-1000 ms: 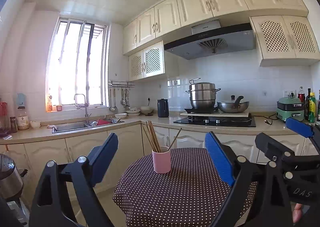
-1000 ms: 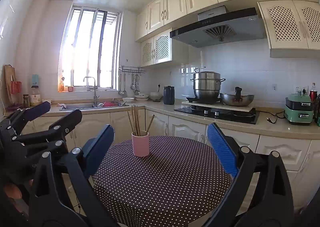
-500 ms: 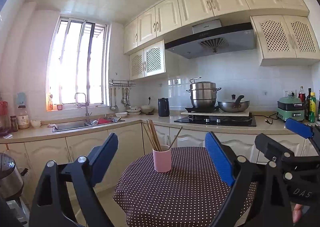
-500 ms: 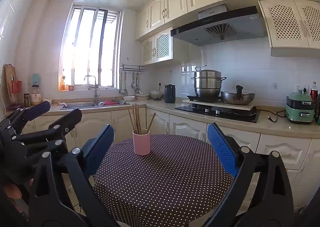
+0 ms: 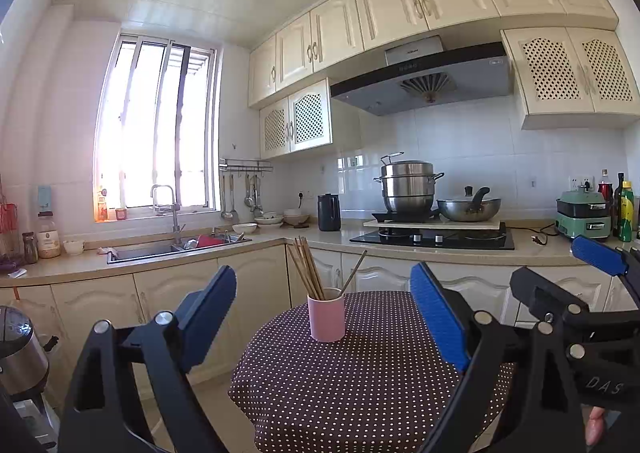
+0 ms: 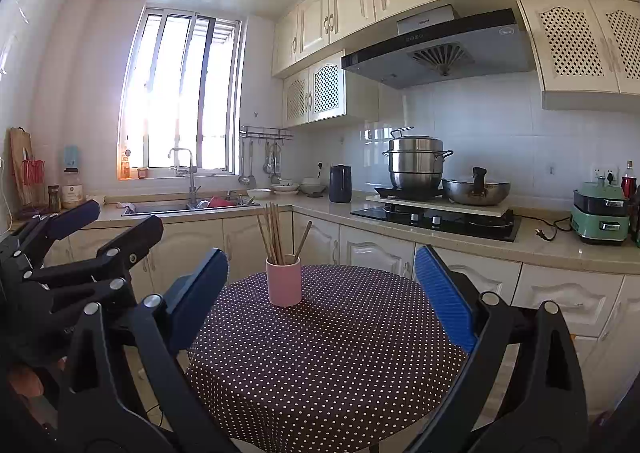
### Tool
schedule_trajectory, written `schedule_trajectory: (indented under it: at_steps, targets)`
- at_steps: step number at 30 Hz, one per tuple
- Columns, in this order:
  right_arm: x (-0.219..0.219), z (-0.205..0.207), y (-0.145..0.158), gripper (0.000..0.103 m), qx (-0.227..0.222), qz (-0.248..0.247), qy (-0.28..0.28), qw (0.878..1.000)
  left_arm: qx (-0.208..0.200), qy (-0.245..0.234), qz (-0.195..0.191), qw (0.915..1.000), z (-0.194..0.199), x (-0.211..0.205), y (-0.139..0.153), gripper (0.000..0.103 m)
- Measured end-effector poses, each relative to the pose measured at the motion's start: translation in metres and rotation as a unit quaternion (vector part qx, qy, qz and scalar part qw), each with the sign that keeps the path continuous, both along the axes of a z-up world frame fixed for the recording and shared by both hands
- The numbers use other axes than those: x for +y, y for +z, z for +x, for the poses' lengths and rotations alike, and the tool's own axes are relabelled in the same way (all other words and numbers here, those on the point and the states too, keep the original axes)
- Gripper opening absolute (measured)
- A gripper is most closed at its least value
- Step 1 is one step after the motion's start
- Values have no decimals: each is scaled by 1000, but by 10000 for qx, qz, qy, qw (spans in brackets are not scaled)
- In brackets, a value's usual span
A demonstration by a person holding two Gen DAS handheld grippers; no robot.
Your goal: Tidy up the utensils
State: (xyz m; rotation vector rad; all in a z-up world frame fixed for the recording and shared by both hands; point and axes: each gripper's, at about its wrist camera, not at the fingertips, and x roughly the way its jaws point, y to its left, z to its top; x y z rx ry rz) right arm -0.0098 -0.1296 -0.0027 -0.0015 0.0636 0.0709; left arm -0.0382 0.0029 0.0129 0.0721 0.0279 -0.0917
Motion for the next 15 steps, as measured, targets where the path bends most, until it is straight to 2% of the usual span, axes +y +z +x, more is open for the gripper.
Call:
schedule_trajectory:
  at_steps: [15]
  targets:
    - [0, 3, -5, 93, 39, -2, 2, 10000, 33, 13, 13, 10000, 1, 2, -2, 87]
